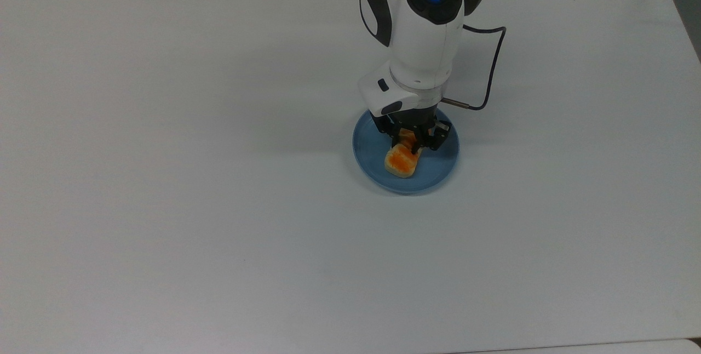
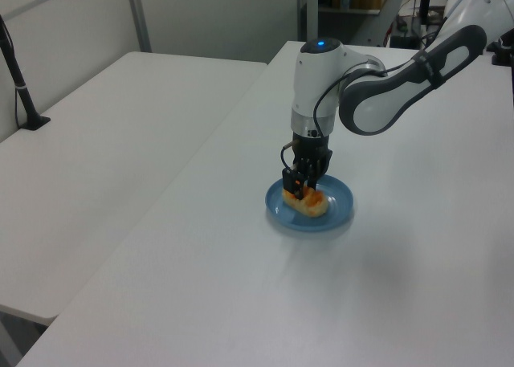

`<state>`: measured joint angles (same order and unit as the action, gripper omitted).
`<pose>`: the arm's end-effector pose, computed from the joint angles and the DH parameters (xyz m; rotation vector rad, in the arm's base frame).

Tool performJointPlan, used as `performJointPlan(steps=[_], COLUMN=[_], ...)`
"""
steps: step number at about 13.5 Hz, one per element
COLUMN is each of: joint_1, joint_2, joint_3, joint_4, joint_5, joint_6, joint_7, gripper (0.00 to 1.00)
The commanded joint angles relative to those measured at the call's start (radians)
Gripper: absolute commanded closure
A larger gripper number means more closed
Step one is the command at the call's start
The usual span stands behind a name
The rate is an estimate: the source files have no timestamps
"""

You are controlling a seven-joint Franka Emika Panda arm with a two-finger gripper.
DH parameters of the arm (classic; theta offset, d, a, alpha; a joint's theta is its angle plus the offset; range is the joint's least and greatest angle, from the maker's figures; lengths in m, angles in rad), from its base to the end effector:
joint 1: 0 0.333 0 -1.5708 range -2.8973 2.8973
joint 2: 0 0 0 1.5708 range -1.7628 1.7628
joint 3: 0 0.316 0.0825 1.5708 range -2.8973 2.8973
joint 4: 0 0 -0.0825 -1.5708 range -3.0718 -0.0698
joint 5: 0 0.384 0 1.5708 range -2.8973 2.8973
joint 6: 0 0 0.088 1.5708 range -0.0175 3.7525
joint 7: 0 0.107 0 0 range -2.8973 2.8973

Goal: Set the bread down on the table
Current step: 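Close the gripper on the orange-topped bread roll, then lift the bread roll off the plate and carry it away from the plate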

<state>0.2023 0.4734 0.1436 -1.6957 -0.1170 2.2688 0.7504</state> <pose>0.6438 0.2175 0.3336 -3.0587 0.5456 -0.1639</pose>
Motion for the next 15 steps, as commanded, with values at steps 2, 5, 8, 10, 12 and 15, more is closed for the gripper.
performJointPlan(steps=[2,5,8,10,12,15], joint_1=[-0.004,-0.023,-0.07,-0.153,-0.264,-0.384], joint_2=[-0.001,-0.044,-0.103,-0.171,-0.212,-0.245], joint_3=[-0.001,0.001,0.001,0.001,0.001,-0.001], joint_4=[0.008,0.005,0.007,0.007,0.004,-0.019], joint_5=[0.003,0.008,0.04,0.088,0.092,0.091], joint_6=[0.011,-0.003,-0.102,-0.245,-0.38,-0.469], joint_7=[0.01,-0.038,-0.174,-0.491,-0.819,-1.093], gripper=[1.0,1.0,1.0,1.0,1.0,1.0])
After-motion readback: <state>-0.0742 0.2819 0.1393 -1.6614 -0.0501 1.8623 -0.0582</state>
